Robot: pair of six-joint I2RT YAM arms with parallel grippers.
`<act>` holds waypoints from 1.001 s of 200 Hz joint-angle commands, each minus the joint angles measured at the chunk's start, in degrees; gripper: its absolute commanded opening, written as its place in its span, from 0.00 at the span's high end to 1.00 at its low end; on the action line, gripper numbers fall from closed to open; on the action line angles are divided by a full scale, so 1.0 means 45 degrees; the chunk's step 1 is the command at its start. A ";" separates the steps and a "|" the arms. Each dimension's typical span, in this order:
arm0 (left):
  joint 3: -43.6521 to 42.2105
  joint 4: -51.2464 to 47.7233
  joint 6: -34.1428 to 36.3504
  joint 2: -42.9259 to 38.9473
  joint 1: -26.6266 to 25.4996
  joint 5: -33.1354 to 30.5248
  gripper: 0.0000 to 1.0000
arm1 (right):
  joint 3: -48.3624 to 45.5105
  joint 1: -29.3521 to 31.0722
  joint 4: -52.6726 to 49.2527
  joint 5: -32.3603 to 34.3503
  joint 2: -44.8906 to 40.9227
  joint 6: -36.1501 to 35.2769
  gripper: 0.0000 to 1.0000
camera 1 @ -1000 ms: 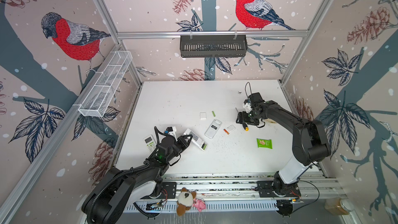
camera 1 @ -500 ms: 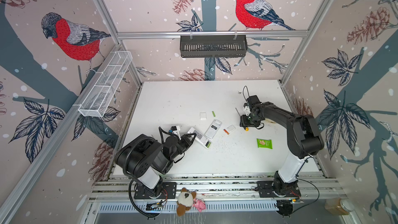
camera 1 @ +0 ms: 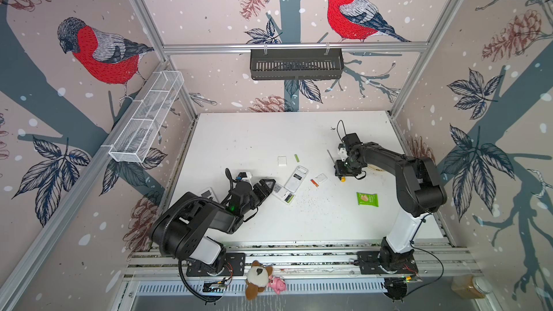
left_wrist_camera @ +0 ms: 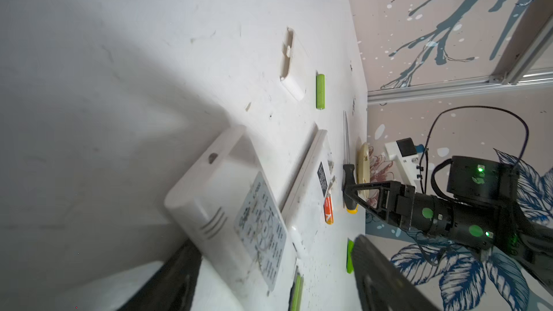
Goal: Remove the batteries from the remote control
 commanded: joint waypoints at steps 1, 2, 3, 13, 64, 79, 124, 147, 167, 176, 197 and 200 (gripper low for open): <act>0.0578 -0.4488 0.0319 -0.0783 0.0200 -0.1358 0.14 | 0.0098 0.0049 0.0011 0.0180 0.0128 0.0129 0.60; 0.0597 -0.4567 0.0333 -0.0825 0.0214 -0.1383 0.13 | 0.0099 0.0040 0.0012 0.0193 0.0125 0.0134 0.60; 0.0626 -0.4665 0.0350 -0.0865 0.0231 -0.1395 0.13 | 0.0099 0.0035 0.0012 0.0200 0.0123 0.0126 0.61; 0.0998 -0.5735 0.0368 -0.1323 0.0356 -0.1563 0.08 | 0.0100 0.0074 0.0031 0.0334 0.0077 0.0084 0.65; 0.2832 -1.0310 0.0440 -0.3612 0.0696 -0.1838 0.01 | -0.0076 0.0126 0.0088 0.0691 -0.0156 -0.0469 0.86; 0.3428 -1.0698 0.0618 -0.4323 0.0687 -0.1834 0.02 | -0.0045 0.0171 0.0101 0.0773 -0.0281 -0.0642 0.91; 0.5272 -0.9388 0.1092 -0.3941 0.0716 -0.0234 0.02 | 0.0298 0.0809 -0.0175 0.0742 -0.1203 -0.1447 0.98; 0.5954 -0.7781 0.0355 -0.2425 0.0631 0.1444 0.02 | 0.0347 0.1618 -0.0242 0.0124 -0.1932 -0.1655 0.98; 0.6491 -0.6447 -0.0262 -0.1310 0.0357 0.2058 0.02 | 0.0555 0.2703 -0.0365 -0.0155 -0.2287 -0.1776 0.98; 0.6814 -0.6126 -0.0297 -0.0849 0.0206 0.2153 0.03 | 0.0763 0.3132 -0.0470 -0.0282 -0.2319 -0.1714 0.98; 0.7553 -0.6004 -0.0361 -0.0073 -0.0073 0.2240 0.05 | 0.1137 0.3901 -0.0457 -0.0514 -0.2364 -0.1451 0.99; 0.7616 -0.5986 -0.0374 0.0033 -0.0092 0.2252 0.05 | 0.1196 0.4005 -0.0456 -0.0564 -0.2367 -0.1435 0.99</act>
